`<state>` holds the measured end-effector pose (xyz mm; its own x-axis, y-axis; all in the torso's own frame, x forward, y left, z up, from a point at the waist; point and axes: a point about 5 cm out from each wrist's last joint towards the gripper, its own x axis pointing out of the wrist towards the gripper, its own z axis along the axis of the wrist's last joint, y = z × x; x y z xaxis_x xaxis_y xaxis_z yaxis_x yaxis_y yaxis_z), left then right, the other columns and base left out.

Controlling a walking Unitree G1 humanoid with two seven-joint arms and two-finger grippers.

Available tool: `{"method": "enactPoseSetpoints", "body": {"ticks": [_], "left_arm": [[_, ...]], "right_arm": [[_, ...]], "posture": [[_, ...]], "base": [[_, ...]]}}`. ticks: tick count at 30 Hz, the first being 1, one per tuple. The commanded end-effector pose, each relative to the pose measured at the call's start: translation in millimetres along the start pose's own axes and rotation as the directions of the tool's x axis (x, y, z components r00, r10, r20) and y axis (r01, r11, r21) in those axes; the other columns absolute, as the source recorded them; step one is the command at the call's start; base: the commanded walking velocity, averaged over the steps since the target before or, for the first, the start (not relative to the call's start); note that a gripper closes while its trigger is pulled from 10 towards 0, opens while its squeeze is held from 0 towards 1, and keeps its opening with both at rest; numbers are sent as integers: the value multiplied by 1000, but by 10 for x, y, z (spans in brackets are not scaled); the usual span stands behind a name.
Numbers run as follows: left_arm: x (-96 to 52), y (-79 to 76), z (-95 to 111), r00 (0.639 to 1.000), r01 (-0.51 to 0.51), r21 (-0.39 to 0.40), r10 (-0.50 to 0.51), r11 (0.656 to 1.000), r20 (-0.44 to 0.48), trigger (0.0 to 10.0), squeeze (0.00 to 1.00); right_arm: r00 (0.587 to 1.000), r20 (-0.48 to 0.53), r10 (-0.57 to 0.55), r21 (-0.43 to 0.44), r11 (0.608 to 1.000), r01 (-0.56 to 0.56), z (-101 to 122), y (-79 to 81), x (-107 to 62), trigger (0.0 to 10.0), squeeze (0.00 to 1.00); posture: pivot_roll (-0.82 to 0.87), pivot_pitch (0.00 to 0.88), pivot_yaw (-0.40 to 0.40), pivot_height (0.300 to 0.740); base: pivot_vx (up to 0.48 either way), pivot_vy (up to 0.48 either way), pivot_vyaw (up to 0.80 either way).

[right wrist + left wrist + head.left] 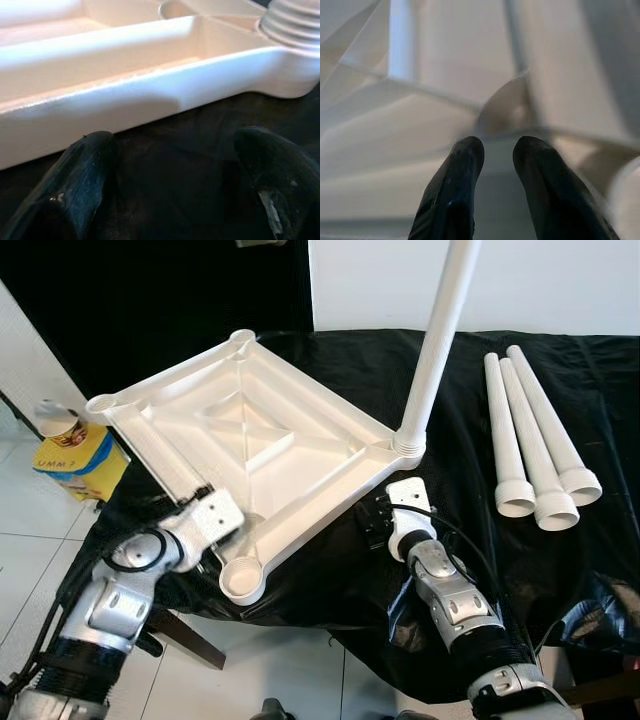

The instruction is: Building children table

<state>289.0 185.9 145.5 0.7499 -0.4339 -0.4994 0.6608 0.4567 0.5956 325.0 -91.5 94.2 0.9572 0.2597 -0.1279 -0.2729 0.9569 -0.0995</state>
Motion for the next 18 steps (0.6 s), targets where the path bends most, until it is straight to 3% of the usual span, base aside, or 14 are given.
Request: {"method": "enactPoseSetpoints", "body": {"ticks": [1, 4, 6, 7, 10, 14, 18], "left_arm": [[5, -108, 41, 997, 70, -4, -70, 998, 16, 10000, 0], [13, -160, 71, 996, 90, -9, -90, 996, 28, 10000, 0], [78, -344, 171, 988, 146, -28, -144, 989, 65, 10000, 0], [78, -344, 171, 988, 146, -28, -144, 989, 65, 10000, 0], [204, -643, 366, 972, 208, -67, -199, 976, 129, 10000, 0], [256, -698, 424, 971, 204, -72, -193, 976, 139, 10000, 0], [383, -736, 650, 968, 181, -105, -158, 978, 192, 10000, 0]], "right_arm": [[999, -27, 21, 15, 1000, -21, -43, 54, 21, 10000, 0], [999, -27, 22, 15, 1000, -22, -42, 57, 29, 10000, 0], [999, -28, 20, 15, 1000, -20, -37, 51, 51, 10000, 0], [999, -28, 20, 15, 1000, -20, -37, 51, 51, 10000, 0], [1000, -24, 6, 16, 1000, -5, -27, 14, 81, 10000, 0], [1000, -22, -1, 17, 1000, 1, -26, 0, 86, 10000, 0], [1000, -18, -9, 21, 1000, 9, -23, -36, 103, 10000, 0]], "posture": [[52, 71, 40, 740], [57, 71, 38, 740], [61, 71, 36, 740], [61, 71, 36, 740], [61, 75, 35, 740], [59, 75, 35, 740], [57, 72, 36, 740]], "base": [[0, 0, 0], [0, 0, 0], [0, 0, 0], [0, 0, 0], [0, 0, 0], [0, 0, 0], [0, 0, 0]]}}
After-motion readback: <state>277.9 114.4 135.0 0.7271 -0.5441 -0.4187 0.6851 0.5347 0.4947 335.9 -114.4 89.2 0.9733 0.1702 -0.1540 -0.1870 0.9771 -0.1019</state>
